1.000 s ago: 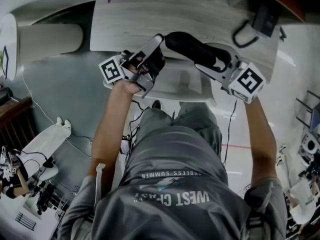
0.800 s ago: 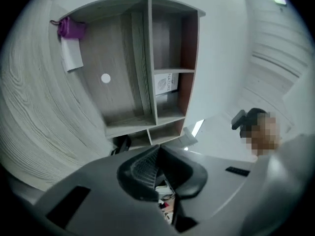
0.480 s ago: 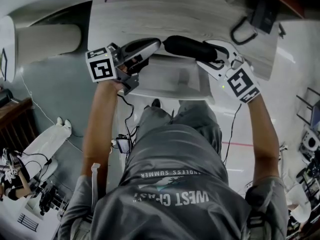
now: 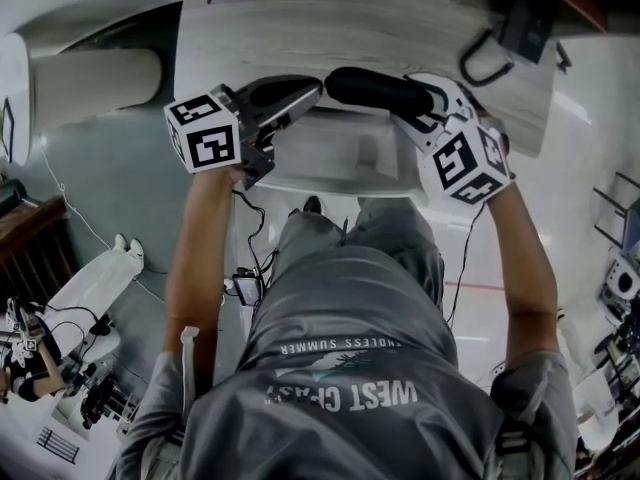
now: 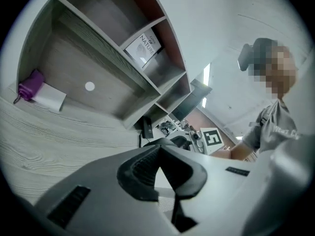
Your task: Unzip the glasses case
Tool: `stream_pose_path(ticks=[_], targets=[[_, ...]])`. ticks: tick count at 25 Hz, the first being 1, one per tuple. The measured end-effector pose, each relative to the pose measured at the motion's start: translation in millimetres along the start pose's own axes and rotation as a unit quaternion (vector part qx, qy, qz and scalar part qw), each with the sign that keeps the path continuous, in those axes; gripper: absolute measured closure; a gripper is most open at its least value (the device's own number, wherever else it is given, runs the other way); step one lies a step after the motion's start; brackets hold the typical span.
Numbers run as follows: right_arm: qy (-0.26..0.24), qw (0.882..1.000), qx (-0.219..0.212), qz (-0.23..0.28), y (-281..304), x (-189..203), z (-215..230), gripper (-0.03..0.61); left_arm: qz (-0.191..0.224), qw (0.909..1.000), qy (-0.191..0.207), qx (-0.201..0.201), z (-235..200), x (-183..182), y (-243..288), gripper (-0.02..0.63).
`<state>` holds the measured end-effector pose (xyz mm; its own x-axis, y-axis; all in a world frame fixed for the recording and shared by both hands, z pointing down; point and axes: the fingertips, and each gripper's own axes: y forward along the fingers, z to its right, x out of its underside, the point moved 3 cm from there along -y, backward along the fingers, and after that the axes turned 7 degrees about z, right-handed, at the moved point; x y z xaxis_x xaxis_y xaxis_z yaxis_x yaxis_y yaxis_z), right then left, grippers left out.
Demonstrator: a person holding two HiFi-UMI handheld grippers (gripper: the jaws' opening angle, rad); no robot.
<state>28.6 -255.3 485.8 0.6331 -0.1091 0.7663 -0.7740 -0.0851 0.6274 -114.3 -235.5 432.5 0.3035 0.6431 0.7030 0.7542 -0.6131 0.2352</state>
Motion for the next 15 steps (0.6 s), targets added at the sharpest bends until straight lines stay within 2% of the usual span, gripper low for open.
stream_pose_path(ticks=[4, 7, 10, 12, 15], targets=[[0.007, 1.0, 0.003, -0.029, 7.4, -2.6, 1.1, 0.342, -0.013, 0.9976, 0.048, -0.048, -7.9, 1.6, -0.6, 0.614], [0.018, 0.999, 0.006, -0.047, 14.1, -4.3, -2.4, 0.342, -0.042, 0.9911, 0.098, -0.08, -11.5, 3.1, -3.1, 0.614], [0.021, 0.997, 0.009, -0.068, 16.7, -5.1, -3.7, 0.342, -0.063, 0.9857, 0.124, -0.095, -13.9, 4.6, -2.5, 0.614], [0.004, 0.996, 0.011, -0.085, 18.3, -6.1, -4.5, 0.342, -0.069, 0.9875, 0.119, -0.077, -10.8, 5.1, -2.0, 0.614], [-0.019, 0.996, 0.006, -0.088, 22.8, -11.0, -4.0, 0.341, -0.052, 0.9962, 0.068, -0.018, 0.0, 3.3, 4.6, 0.614]])
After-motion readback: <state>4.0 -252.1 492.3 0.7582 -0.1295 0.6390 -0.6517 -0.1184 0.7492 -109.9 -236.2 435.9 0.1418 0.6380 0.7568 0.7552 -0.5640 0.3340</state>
